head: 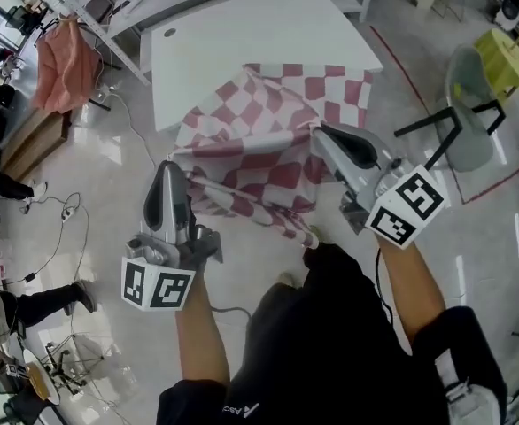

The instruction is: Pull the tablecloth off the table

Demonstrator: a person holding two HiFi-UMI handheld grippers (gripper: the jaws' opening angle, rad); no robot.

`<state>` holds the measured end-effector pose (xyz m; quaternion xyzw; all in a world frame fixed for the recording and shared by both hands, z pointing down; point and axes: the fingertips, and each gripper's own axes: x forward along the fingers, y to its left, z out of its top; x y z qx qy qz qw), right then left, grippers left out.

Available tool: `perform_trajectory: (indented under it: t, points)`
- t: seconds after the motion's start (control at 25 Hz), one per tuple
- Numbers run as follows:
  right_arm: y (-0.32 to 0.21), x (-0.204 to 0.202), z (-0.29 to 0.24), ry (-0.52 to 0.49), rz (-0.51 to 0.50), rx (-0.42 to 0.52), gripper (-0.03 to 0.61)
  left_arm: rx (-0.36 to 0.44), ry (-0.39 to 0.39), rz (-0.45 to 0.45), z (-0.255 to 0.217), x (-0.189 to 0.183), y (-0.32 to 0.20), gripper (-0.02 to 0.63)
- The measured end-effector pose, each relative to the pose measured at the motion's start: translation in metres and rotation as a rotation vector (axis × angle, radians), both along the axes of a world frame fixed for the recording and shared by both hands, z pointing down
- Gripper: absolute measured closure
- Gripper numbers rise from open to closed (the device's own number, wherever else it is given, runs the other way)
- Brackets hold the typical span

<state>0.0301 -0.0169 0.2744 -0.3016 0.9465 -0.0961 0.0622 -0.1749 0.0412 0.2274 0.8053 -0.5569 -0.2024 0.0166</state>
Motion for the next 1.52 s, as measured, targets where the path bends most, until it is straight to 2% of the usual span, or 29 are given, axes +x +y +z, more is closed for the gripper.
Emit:
perform_trajectory:
  t: [0.24, 0.52, 1.0, 1.2, 1.52]
  points:
    - [0.03, 0.002, -0.011, -0.032, 0.043, 0.02, 0.575, 0.038, -0.003, 0.039, -0.013, 0.0, 0.021, 0.603]
    - [0.059, 0.033, -0.013, -0.075, 0.046, -0.013, 0.575, 0.046, -0.038, 0.054, -0.024, 0.033, 0.051, 0.603]
    - [0.062, 0.037, -0.036, -0.05, 0.025, 0.023, 0.575, -0.048, -0.019, -0.008, -0.014, 0.031, 0.049, 0.603]
    - [0.05, 0.067, -0.025, -0.048, 0.036, 0.031, 0.575, -0.067, -0.008, 0.004, 0.003, 0.064, 0.041, 0.603]
    - [0.043, 0.073, -0.02, -0.032, 0.053, 0.033, 0.575, -0.068, -0.008, 0.034, 0.002, 0.079, 0.03, 0.603]
